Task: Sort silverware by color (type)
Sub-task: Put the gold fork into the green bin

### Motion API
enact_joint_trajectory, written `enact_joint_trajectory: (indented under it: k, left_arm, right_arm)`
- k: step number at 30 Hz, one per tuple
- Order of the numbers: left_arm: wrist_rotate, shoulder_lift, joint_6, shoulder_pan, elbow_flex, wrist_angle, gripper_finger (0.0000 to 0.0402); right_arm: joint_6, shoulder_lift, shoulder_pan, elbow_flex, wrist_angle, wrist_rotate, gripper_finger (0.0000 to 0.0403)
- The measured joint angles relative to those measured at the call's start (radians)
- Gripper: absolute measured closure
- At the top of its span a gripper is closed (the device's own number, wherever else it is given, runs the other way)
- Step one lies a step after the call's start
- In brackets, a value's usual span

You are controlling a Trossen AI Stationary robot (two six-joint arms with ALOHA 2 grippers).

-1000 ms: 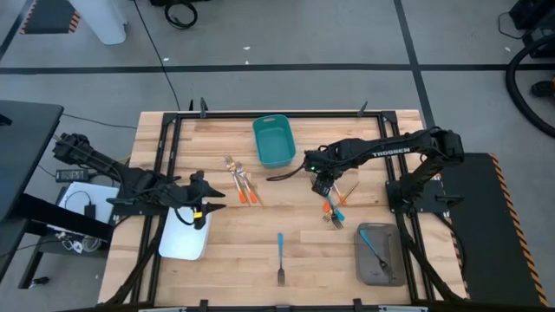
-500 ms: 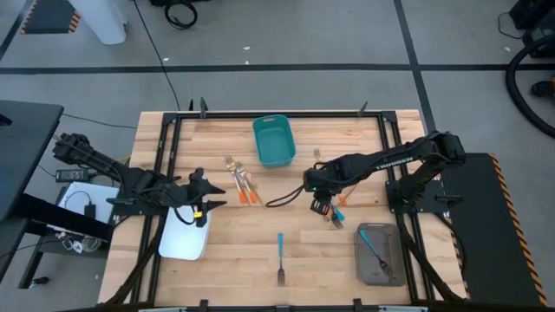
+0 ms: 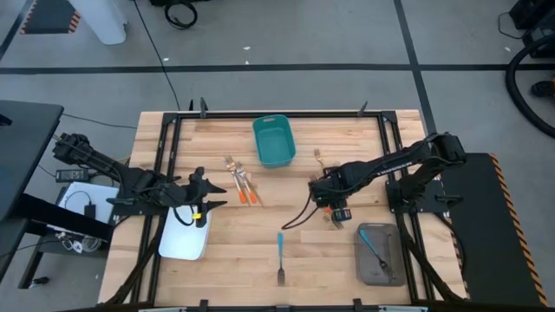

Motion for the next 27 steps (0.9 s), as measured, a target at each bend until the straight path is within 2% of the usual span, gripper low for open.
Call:
enact_joint_trajectory:
  k: [11,27]
  left_arm:
    - [0.000,0.000,0.000,0.000,0.000,0.001,0.0230]
    - [0.000,0.000,0.001,0.000,0.000,0.001,0.0230]
  right_arm:
    - [-0.093,0.000,0.016,-0.106,0.050,0.000,0.0266]
    - [-0.110,0.000,0.016,-0.214,0.183,-0.026,0.0278]
